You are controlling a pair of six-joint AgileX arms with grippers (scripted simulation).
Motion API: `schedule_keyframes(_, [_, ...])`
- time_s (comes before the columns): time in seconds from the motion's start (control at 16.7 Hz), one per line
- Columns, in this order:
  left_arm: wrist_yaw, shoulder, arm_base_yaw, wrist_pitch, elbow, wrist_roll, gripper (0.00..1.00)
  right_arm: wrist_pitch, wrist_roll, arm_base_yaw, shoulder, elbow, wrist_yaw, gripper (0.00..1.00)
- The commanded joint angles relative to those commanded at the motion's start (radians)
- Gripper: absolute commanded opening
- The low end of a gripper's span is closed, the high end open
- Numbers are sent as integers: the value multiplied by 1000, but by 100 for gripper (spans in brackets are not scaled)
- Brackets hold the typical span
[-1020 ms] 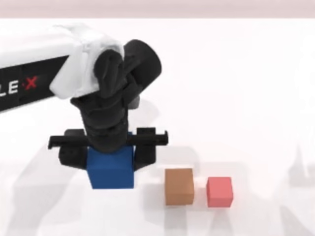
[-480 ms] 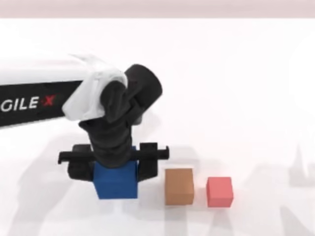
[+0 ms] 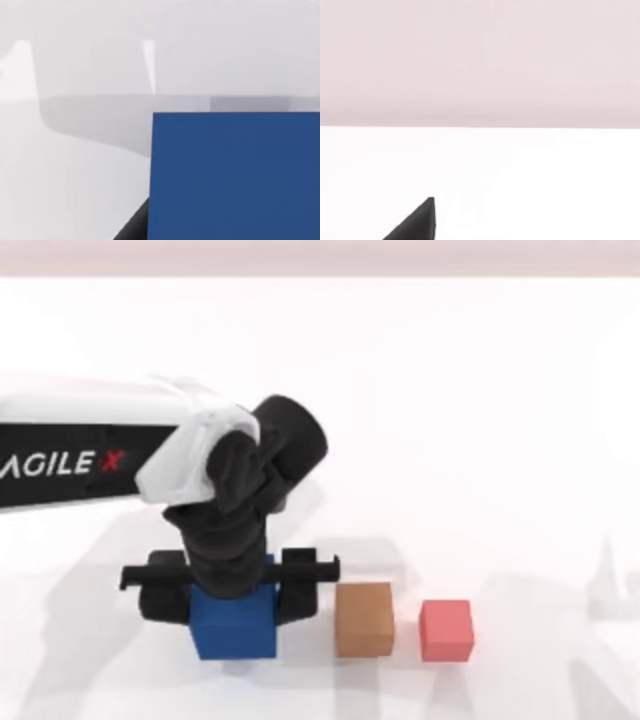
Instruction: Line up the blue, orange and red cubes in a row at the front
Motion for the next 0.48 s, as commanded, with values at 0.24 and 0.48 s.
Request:
schedule_keyframes(0.24, [0, 0, 0, 0, 0, 0, 38, 0, 0, 0, 0, 0, 0, 100])
schedule_keyframes(0.48, [0, 0, 0, 0, 0, 0, 68, 0, 0, 0, 0, 0, 0, 100])
